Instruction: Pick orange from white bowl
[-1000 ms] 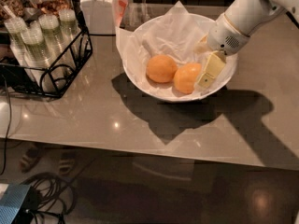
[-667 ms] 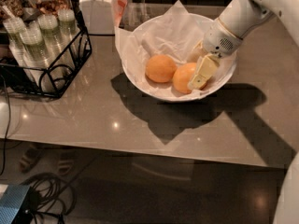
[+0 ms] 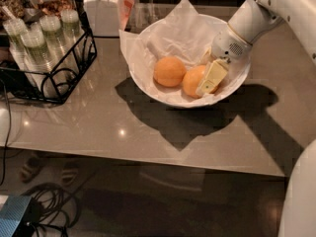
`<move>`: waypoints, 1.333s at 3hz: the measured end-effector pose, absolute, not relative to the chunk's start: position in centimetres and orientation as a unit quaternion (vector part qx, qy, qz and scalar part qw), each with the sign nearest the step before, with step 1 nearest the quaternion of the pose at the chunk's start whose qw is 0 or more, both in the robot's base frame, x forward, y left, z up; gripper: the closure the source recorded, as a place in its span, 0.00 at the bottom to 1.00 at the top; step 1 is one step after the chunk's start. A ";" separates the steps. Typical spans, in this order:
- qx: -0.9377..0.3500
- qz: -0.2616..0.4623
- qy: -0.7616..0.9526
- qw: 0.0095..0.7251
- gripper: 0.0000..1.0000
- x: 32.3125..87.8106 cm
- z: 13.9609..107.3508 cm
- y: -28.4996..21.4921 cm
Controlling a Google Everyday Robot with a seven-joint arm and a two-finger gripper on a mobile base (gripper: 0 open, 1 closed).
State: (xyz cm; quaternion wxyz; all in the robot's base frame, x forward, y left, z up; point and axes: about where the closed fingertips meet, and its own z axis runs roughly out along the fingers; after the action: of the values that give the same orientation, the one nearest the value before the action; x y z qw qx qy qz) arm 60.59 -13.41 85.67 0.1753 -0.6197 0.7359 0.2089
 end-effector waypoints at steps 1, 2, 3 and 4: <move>-0.619 0.209 0.736 0.175 0.71 60.6 85.5 -13.4; -0.624 0.188 0.735 0.186 0.95 60.3 86.4 -13.4; -0.635 0.138 0.728 0.218 1.00 58.5 89.6 -13.8; -0.623 0.070 0.737 0.252 1.00 54.8 94.0 -14.6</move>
Offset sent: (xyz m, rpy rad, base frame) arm -0.0155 -0.0047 0.0246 -0.0526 -0.0900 0.0008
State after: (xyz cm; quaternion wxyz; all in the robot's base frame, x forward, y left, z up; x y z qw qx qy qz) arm 54.76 -14.57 94.04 0.2515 -0.6230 0.7374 0.0699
